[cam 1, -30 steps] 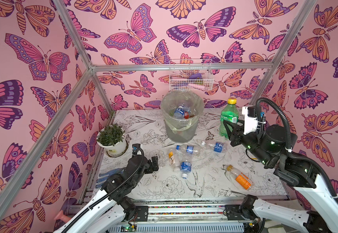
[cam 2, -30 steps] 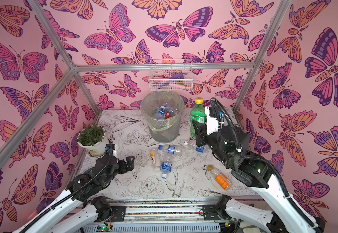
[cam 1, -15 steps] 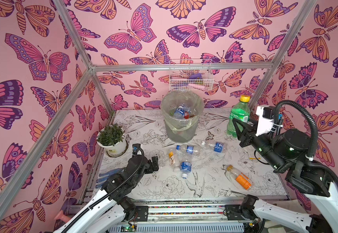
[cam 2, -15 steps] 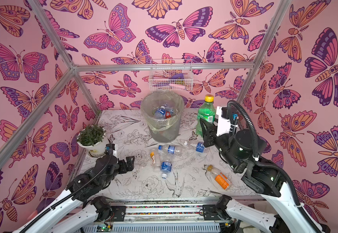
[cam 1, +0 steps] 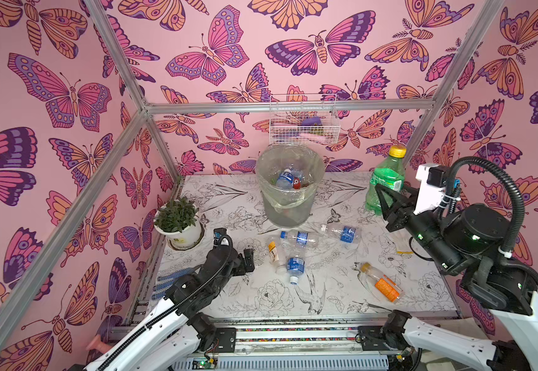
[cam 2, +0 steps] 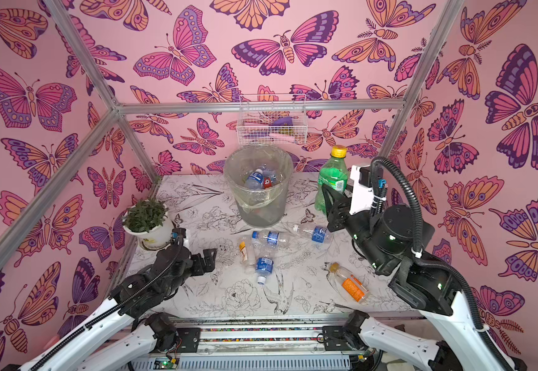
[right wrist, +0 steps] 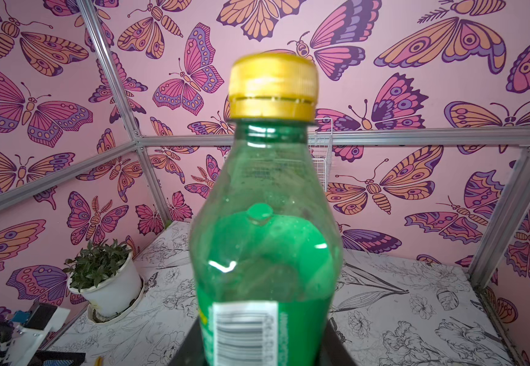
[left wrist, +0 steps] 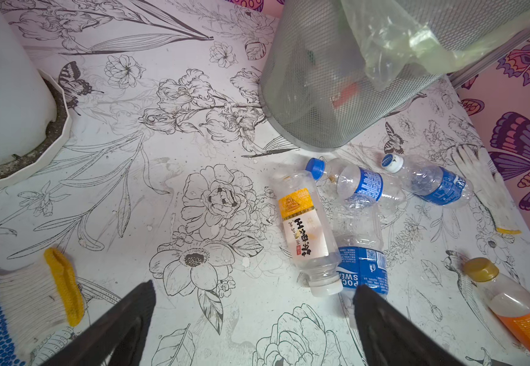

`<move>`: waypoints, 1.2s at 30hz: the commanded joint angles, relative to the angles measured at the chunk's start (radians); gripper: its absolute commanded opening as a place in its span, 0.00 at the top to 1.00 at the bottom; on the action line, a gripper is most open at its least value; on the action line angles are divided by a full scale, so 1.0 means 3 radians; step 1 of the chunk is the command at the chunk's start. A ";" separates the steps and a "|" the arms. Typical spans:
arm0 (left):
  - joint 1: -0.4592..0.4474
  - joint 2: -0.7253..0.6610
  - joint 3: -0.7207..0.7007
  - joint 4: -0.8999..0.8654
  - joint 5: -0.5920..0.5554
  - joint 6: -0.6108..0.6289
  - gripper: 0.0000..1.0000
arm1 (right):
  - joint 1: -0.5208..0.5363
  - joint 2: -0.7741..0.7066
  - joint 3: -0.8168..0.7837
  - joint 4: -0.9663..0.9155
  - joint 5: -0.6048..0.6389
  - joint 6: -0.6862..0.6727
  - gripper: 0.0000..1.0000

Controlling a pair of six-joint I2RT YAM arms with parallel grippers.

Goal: Throw the plastic bottles in the bin
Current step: Throw the plastic bottle into the trash bin.

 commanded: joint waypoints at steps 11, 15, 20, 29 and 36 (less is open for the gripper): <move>-0.0007 0.0080 -0.0104 0.0126 0.0079 0.0018 0.00 | 0.0011 -0.0163 -0.0047 0.0150 0.0273 -0.0143 1.00; -0.0007 0.0077 -0.0105 0.0140 0.0097 0.0042 0.00 | 0.0012 -0.0028 0.0000 0.0184 0.0262 -0.0145 1.00; -0.0005 -0.0031 -0.0240 0.0222 0.0062 0.0054 0.00 | 0.0014 0.0240 0.0295 0.0023 0.0107 -0.0098 1.00; -0.0009 0.0101 -0.0156 0.0253 0.0127 0.0056 0.00 | 0.0011 0.0218 0.0293 0.0083 0.0092 -0.0136 1.00; -0.0005 0.0044 -0.0198 0.0250 0.0157 0.0054 0.00 | 0.0012 0.0354 0.0447 0.0117 0.0008 -0.0195 1.00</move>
